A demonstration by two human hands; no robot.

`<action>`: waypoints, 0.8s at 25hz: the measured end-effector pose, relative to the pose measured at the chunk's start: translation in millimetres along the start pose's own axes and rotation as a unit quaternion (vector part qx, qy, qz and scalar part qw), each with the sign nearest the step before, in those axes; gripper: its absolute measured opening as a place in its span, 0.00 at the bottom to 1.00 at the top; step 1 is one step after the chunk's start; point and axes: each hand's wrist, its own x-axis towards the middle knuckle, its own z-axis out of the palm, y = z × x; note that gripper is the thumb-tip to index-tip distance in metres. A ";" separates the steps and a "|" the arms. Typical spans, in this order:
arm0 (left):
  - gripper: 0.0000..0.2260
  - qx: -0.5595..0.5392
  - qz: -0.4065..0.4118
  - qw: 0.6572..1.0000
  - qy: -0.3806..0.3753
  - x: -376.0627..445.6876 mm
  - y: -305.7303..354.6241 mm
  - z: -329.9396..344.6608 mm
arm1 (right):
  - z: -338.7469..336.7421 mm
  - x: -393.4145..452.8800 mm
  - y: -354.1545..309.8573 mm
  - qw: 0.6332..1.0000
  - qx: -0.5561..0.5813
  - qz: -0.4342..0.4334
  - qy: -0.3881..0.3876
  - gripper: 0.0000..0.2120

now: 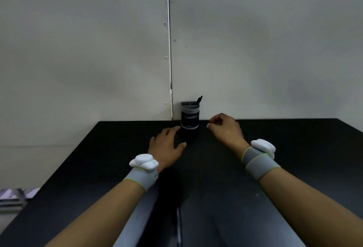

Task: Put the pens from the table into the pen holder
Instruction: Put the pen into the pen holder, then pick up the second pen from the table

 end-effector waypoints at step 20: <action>0.22 0.012 -0.050 0.998 0.021 -225.6 1.9 30.7 | 27.2 -239.7 32.5 0.986 -0.046 0.000 -0.158 0.12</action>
